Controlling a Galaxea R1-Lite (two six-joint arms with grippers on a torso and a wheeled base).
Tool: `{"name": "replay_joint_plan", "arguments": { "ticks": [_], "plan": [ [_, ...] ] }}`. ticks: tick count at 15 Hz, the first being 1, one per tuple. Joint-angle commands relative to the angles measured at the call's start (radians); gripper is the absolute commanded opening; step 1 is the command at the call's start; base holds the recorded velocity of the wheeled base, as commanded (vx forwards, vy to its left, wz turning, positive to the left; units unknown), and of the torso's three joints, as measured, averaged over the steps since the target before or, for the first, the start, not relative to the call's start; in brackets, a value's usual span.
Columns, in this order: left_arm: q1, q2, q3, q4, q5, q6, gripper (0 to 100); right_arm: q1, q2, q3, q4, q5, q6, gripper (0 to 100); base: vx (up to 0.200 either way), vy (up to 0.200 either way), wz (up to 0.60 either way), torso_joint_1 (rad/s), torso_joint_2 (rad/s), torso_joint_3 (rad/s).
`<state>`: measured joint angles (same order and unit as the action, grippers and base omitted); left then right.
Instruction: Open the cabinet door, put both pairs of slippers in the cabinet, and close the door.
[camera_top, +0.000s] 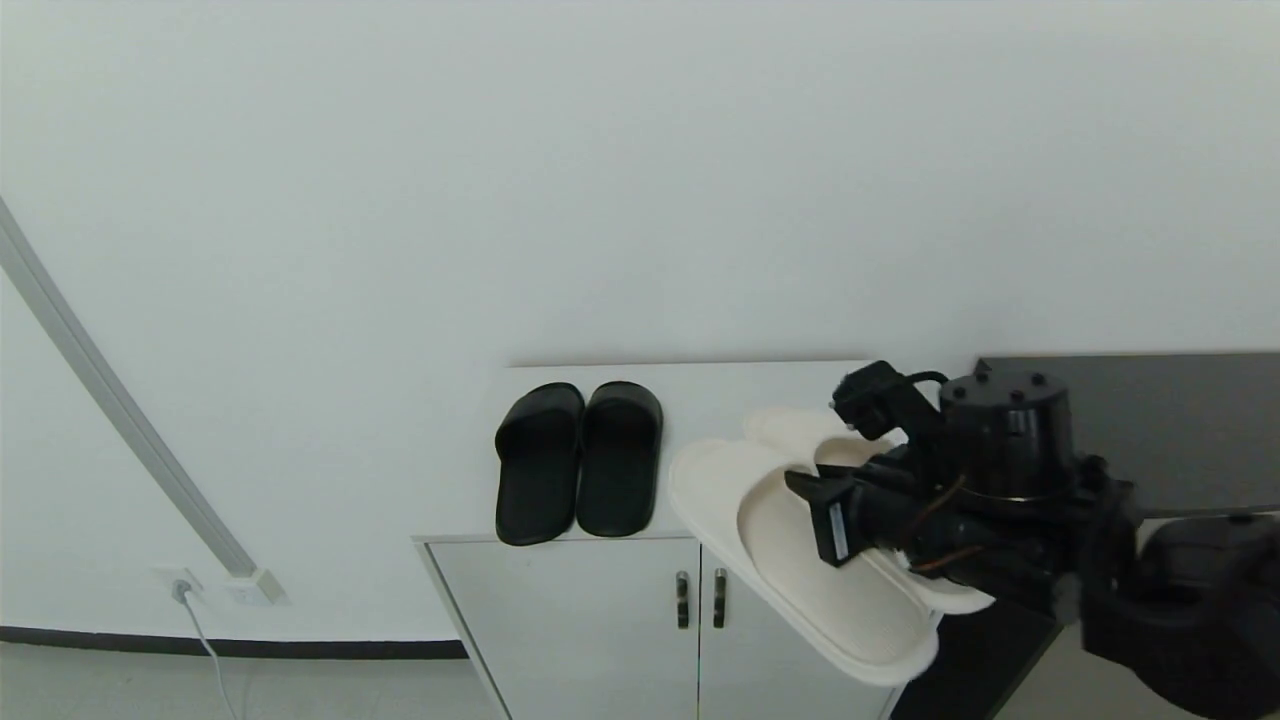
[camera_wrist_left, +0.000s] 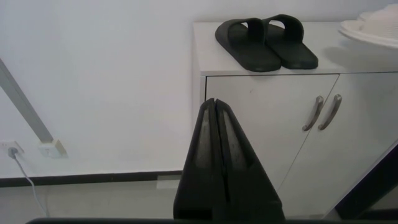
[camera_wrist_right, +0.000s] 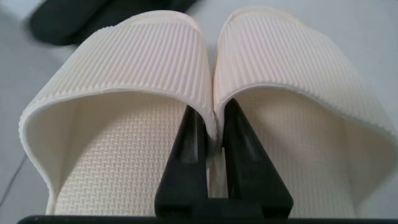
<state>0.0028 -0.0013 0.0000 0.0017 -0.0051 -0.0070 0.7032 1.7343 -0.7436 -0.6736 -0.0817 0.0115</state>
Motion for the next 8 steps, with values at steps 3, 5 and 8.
{"name": "replay_joint_plan", "arguments": {
  "ticks": [3,5,8],
  "plan": [
    [0.0,0.001,0.0,0.0,0.001,0.001,0,0.019,-0.298,0.262,-0.007,0.252,-0.021,0,0.0,0.0,0.0,0.0,0.0,0.0],
    [0.0,0.001,0.0,0.0,0.001,0.001,0,0.019,-0.321,0.3,-0.007,0.286,-0.025,0,0.0,0.0,0.0,0.0,0.0,0.0],
    [0.0,0.001,0.0,0.0,0.001,0.001,0,0.067,-0.318,0.328,-0.009,0.292,-0.024,0,0.0,0.0,0.0,0.0,0.0,0.0]
  ]
}}
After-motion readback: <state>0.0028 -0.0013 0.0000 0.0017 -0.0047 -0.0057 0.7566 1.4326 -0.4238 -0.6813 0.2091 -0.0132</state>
